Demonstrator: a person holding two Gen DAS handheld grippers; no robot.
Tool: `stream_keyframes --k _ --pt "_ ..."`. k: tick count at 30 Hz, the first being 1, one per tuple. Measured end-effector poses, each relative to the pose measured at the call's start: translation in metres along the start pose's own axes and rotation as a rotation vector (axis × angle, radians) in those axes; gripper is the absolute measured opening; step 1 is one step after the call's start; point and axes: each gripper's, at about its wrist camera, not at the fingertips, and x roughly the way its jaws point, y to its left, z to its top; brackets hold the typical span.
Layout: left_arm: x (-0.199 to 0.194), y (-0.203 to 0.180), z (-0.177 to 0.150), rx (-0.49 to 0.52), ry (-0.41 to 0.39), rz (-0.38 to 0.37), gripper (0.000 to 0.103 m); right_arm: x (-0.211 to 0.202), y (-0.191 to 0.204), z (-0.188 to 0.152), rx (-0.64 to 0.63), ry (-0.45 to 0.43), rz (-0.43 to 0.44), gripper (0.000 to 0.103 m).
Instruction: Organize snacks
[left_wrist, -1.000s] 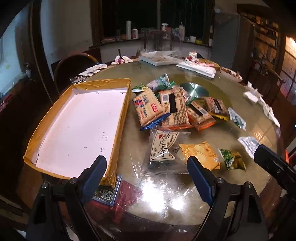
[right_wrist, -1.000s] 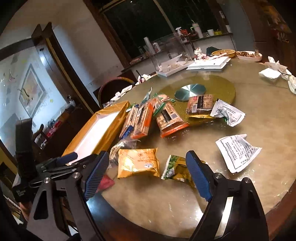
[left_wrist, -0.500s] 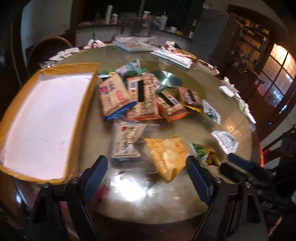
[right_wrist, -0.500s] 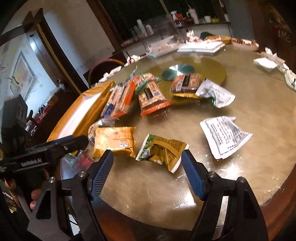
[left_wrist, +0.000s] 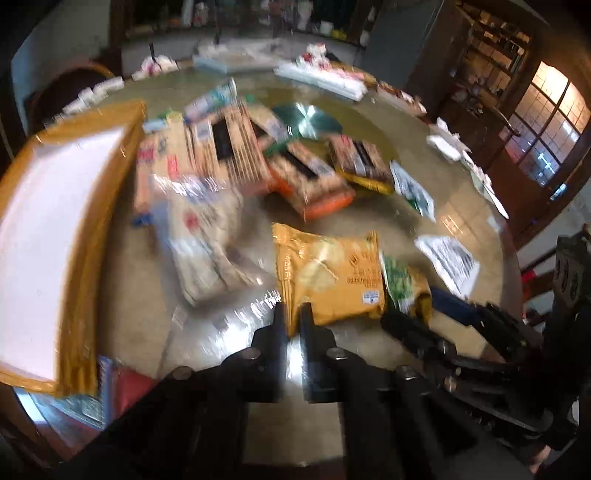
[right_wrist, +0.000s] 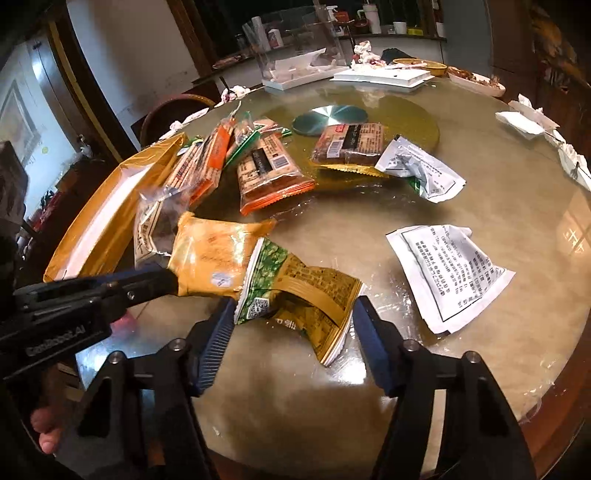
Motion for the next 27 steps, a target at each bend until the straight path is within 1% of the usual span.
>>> stream_keyframes --k 1,4,6,8,10,14,15,16,17,18,19,20,21,24,26,27 --pt "-0.001 0.003 -0.003 -0.011 -0.003 -0.008 0.000 -0.002 0.001 0.000 0.002 -0.001 -0.001 0.061" --pt "-0.010 0.010 -0.014 -0.020 -0.020 -0.025 0.000 -0.005 0.002 -0.001 -0.002 0.000 0.007 0.055" --pt "-0.018 0.014 -0.020 -0.029 -0.032 -0.027 0.000 -0.007 0.003 -0.002 -0.009 0.003 0.012 0.054" --pt "-0.024 0.016 -0.023 -0.027 -0.028 -0.038 0.000 -0.009 0.003 -0.003 -0.012 0.006 0.013 0.053" --pt "-0.031 0.017 -0.025 -0.027 -0.032 -0.043 0.000 -0.012 0.003 -0.004 -0.011 -0.004 0.021 0.052" --pt "-0.045 0.022 -0.022 -0.044 -0.081 -0.072 0.000 -0.020 -0.001 -0.005 -0.001 -0.016 0.036 0.052" --pt "-0.047 0.024 -0.019 -0.049 -0.090 -0.067 0.003 -0.023 -0.001 -0.005 -0.001 -0.022 0.026 0.052" --pt "-0.049 0.026 -0.017 -0.056 -0.101 -0.057 0.018 -0.025 -0.002 -0.005 0.002 -0.029 0.016 0.052" --pt "-0.049 0.028 -0.013 -0.063 -0.114 -0.042 0.043 -0.027 -0.003 -0.004 0.005 -0.035 0.012 0.052" --pt "-0.050 0.030 -0.011 -0.069 -0.130 -0.018 0.054 -0.029 -0.004 -0.004 0.009 -0.042 0.012 0.052" --pt "-0.049 0.031 -0.009 -0.078 -0.151 0.023 0.063 -0.030 -0.004 -0.004 0.011 -0.046 0.014 0.052" --pt "-0.049 0.032 -0.007 -0.083 -0.169 0.064 0.063 -0.029 -0.005 -0.003 0.013 -0.046 0.012 0.052" --pt "-0.047 0.033 -0.004 -0.081 -0.172 0.084 0.063 -0.027 -0.005 -0.003 0.016 -0.041 0.010 0.052" --pt "-0.032 0.034 0.007 -0.080 -0.132 0.088 0.062 -0.024 -0.006 -0.001 0.011 -0.036 0.017 0.052" --pt "-0.023 0.029 0.012 -0.047 -0.124 0.085 0.062 -0.022 -0.007 0.001 0.019 -0.036 0.023 0.052" --pt "-0.016 0.027 0.014 -0.031 -0.100 0.113 0.062 -0.022 -0.007 0.001 0.019 -0.039 0.028 0.052"
